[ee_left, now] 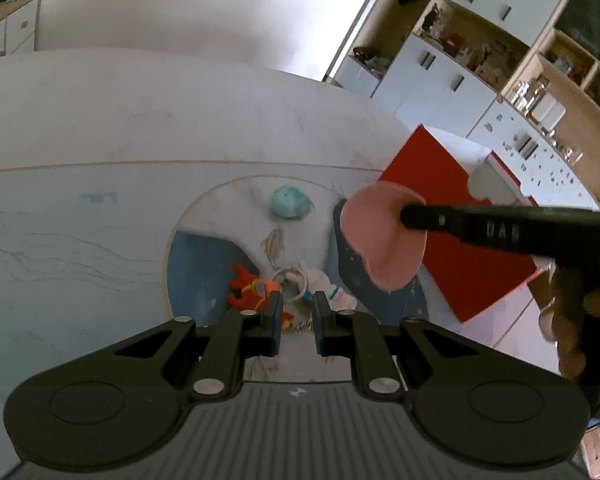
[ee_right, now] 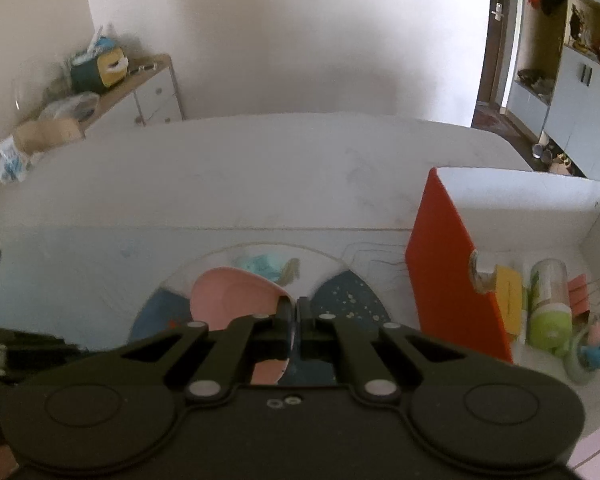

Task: Organize rigid objects
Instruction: 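Lift the pink cap off the mat with the right gripper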

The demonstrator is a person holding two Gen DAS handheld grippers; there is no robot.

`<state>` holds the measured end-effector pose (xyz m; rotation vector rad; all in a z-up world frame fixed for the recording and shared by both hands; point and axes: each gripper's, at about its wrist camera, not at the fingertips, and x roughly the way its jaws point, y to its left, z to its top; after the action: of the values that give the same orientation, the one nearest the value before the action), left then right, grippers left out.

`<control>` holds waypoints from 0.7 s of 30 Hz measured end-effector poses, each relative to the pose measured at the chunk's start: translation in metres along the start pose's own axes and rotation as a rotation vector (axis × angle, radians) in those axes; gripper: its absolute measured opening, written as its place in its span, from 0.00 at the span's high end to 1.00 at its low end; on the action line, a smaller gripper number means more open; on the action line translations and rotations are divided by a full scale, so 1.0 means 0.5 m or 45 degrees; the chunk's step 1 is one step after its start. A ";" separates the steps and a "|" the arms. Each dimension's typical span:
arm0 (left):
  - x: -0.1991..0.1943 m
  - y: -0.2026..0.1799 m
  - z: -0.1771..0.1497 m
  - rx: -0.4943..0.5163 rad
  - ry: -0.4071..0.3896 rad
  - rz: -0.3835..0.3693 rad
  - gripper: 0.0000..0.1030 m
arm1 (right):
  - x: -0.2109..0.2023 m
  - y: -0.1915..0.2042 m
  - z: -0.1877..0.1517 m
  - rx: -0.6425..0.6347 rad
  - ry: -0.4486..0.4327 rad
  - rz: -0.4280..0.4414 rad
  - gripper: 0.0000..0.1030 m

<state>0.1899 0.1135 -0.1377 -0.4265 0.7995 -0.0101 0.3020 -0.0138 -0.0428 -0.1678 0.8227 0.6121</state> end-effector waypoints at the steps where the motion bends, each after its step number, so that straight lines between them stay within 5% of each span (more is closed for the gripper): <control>1: -0.001 -0.001 -0.001 0.005 0.003 0.006 0.85 | -0.006 -0.001 0.001 0.000 -0.007 0.000 0.99; 8: 0.009 -0.009 0.007 0.038 0.011 0.038 0.83 | -0.061 -0.039 0.010 0.070 -0.059 -0.004 0.99; 10: 0.019 -0.011 0.008 0.051 0.014 0.049 0.73 | -0.070 -0.047 0.011 0.078 -0.070 -0.008 0.99; 12: 0.026 -0.012 0.005 0.067 0.010 0.082 0.45 | -0.078 -0.052 0.012 0.081 -0.079 -0.016 0.99; 14: 0.031 -0.012 -0.001 0.093 0.002 0.121 0.33 | -0.084 -0.060 0.010 0.086 -0.084 -0.020 0.99; 21: 0.064 -0.009 -0.006 0.175 0.010 0.195 0.33 | -0.101 -0.083 0.001 0.111 -0.091 -0.033 0.98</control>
<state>0.2111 0.1028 -0.1599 -0.2345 0.8324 0.0755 0.2996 -0.0698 -0.0092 -0.0763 0.7759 0.5540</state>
